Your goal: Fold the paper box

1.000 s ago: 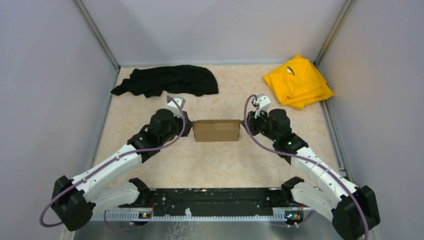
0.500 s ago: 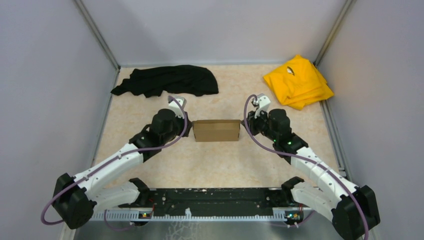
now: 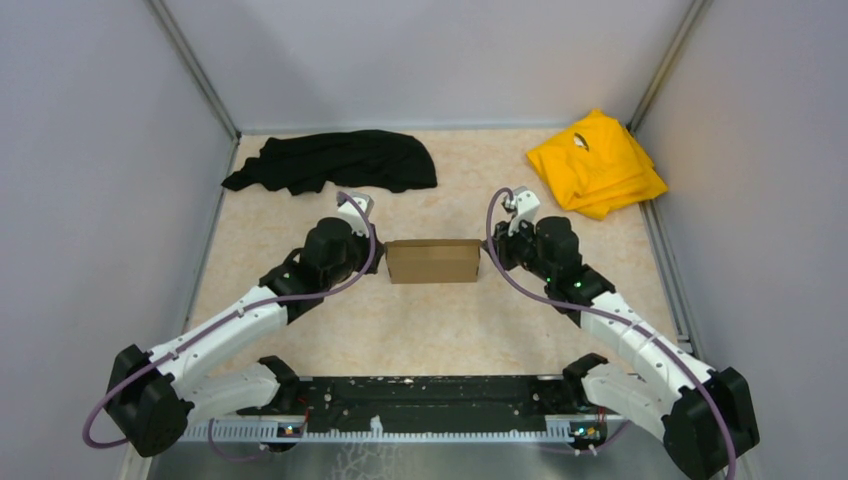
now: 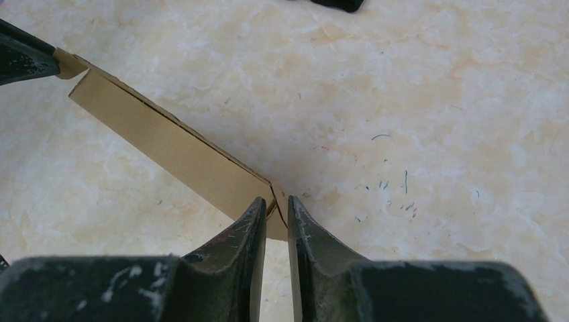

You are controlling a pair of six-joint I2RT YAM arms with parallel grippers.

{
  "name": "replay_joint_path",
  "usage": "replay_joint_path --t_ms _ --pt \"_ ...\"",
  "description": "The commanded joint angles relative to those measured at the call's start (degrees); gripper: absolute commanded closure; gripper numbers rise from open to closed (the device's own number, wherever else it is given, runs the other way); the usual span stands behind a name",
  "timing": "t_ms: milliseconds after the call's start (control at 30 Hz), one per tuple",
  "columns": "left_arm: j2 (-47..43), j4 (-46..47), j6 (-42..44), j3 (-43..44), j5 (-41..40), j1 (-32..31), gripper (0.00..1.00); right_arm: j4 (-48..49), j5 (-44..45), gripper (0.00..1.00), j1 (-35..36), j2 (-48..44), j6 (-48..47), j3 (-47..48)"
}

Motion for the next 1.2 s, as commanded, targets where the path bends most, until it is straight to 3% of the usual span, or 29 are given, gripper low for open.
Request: replay_joint_path --t_ms 0,1167 --pt "0.3 0.6 0.7 0.5 -0.6 -0.3 0.77 2.6 -0.4 0.80 0.4 0.5 -0.7 3.9" --pt "-0.1 0.4 0.8 0.8 -1.0 -0.3 0.78 2.2 -1.9 0.82 0.5 1.5 -0.4 3.2"
